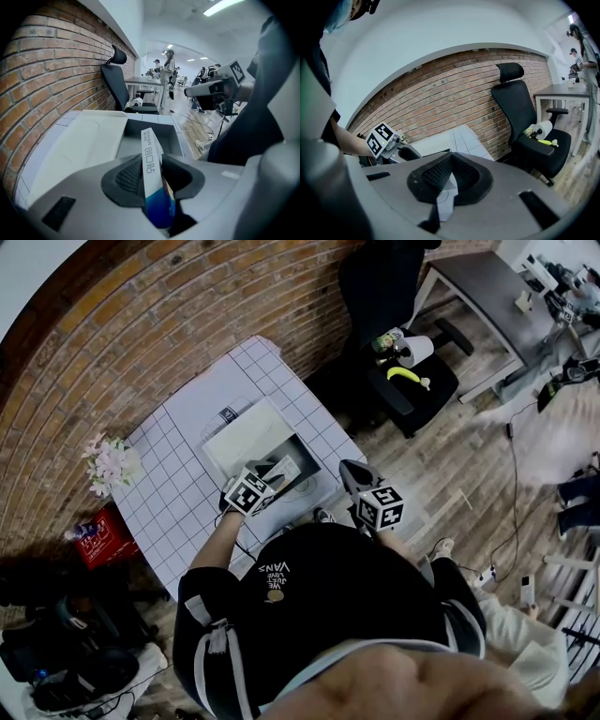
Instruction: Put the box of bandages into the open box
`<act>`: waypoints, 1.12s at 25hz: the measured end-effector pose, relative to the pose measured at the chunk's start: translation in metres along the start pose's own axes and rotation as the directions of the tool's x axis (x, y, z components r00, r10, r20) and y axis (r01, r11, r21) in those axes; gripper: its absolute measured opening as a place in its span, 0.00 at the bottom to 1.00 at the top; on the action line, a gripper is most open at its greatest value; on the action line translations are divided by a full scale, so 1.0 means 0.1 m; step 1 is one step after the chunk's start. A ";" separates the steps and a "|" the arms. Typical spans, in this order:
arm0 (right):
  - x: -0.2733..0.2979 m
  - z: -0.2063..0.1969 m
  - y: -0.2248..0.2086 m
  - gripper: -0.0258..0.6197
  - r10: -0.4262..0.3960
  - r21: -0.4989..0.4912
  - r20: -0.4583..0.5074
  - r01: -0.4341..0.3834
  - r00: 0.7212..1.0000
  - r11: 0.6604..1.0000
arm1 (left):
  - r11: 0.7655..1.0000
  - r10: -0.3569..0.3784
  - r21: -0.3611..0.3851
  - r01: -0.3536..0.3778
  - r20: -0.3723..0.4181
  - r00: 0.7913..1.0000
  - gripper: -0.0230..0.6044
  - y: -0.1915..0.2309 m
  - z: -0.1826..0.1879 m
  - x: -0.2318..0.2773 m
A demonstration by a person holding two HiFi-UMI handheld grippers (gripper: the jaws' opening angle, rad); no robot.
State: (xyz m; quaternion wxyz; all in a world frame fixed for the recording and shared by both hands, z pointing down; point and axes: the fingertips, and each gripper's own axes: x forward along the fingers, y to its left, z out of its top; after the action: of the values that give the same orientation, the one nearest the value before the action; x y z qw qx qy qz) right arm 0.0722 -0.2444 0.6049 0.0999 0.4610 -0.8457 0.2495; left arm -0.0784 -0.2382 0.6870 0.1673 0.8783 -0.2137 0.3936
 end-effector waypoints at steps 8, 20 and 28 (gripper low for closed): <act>0.00 -0.01 0.02 0.04 0.008 0.001 -0.012 -0.008 1.000 1.000 | 0.998 0.063 -0.014 -0.062 0.028 0.998 0.26 0.12 -0.04 -0.02; 0.03 -0.02 0.06 0.04 0.021 -0.009 -0.022 -0.021 1.000 1.000 | 0.996 0.082 -0.031 -0.081 0.044 0.996 0.35 0.13 -0.06 -0.03; 0.05 0.02 0.05 0.04 0.026 -0.011 -0.018 -0.027 0.999 1.000 | 0.993 0.091 -0.081 -0.084 0.093 0.991 0.35 0.12 -0.01 -0.07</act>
State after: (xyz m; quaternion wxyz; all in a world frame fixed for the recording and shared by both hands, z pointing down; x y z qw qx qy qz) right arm 0.0654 -0.2464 0.6038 0.1067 0.4470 -0.8523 0.2499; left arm -0.0895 -0.2463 0.6839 0.1729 0.8790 -0.2749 0.3492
